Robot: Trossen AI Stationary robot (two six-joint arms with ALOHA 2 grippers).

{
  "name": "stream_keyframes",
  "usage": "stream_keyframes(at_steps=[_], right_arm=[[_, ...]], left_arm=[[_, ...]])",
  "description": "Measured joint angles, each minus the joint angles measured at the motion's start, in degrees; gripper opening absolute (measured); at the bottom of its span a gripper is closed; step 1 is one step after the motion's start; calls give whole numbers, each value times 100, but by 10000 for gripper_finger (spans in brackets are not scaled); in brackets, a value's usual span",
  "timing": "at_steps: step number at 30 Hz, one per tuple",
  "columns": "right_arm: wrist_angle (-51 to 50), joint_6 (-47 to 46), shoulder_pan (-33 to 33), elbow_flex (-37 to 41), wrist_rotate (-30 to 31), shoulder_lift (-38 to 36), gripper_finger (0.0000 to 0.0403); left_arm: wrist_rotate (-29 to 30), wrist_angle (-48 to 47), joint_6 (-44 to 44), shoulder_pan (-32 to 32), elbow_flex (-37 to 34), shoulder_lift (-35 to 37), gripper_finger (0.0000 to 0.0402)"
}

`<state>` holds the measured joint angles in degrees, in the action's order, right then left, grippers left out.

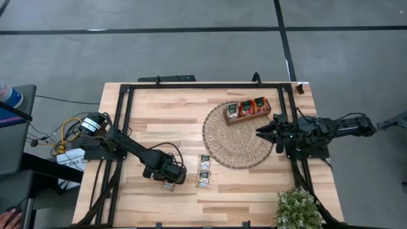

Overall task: Pick & Place Tea
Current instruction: Put the brown tea pack into the left compartment of the brown organizer

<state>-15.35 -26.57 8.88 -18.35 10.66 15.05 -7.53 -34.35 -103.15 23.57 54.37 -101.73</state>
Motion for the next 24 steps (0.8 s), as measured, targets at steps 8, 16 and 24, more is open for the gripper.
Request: stream_keyframes(at_steps=[8, 16, 24], right_arm=[[-2, 0, 0, 0, -5, 0, 111], [-2, 0, 0, 0, -12, 0, 111], [1, -80, 0, 0, -15, 0, 111]], left_arm=[[261, -52, 0, 17, 81, -13, 66], [827, -517, 217, 11, 400, -43, 35], [1432, -563, 521, 4, 697, -66, 32]])
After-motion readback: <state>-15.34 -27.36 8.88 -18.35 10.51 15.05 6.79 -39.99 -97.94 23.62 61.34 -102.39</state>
